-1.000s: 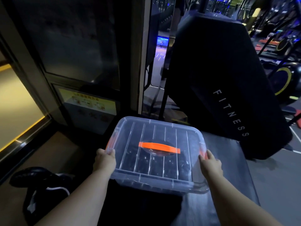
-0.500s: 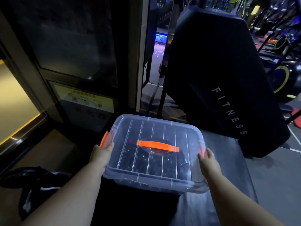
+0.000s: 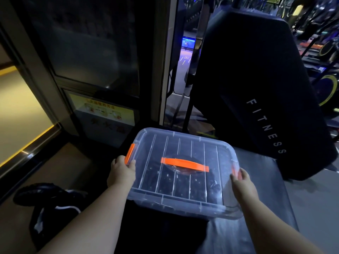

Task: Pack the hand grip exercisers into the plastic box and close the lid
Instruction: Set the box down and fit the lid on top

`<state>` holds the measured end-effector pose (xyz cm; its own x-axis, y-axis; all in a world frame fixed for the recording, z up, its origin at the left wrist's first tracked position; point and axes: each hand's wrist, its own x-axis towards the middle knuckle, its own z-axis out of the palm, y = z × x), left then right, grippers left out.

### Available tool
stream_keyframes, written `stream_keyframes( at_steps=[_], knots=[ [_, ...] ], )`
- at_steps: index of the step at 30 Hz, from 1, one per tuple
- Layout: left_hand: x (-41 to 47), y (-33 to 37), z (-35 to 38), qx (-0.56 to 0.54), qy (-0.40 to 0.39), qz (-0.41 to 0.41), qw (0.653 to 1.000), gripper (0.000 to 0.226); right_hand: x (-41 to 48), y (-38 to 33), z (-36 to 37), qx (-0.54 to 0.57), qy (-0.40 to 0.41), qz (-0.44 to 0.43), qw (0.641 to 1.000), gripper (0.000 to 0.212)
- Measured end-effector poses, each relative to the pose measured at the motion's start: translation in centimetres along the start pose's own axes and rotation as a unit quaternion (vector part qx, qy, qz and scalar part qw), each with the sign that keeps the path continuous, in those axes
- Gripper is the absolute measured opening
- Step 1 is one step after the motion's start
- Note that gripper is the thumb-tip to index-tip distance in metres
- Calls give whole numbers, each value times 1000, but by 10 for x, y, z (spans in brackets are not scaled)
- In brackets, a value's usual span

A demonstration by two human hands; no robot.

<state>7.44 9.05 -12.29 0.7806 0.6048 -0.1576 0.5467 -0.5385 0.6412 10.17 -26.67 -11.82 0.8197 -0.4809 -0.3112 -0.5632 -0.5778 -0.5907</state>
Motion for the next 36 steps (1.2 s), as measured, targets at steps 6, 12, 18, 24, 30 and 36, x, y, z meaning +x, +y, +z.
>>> stream_keyframes(
  at_steps=[6, 12, 18, 24, 30, 36],
  knots=[
    [0, -1, 1, 21, 10, 3, 1000, 30, -2, 0, -1, -10, 10, 5, 1000, 54],
    [3, -4, 6, 12, -13, -5, 1000, 24, -6, -2, -2, -21, 46, 18, 999, 65],
    [3, -5, 6, 11, -14, -3, 1000, 24, -1, -2, 0, -72, 49, 46, 995, 62],
    [2, -4, 7, 10, -15, -2, 1000, 24, -1, -1, 2, -63, 45, 30, 997, 46],
    [4, -6, 7, 15, -11, 4, 1000, 25, -7, -3, 1, -73, 62, 8, 995, 36],
    [6, -6, 9, 26, -5, 1, 1000, 25, -8, -3, 0, -56, 47, -3, 997, 24]
  ],
)
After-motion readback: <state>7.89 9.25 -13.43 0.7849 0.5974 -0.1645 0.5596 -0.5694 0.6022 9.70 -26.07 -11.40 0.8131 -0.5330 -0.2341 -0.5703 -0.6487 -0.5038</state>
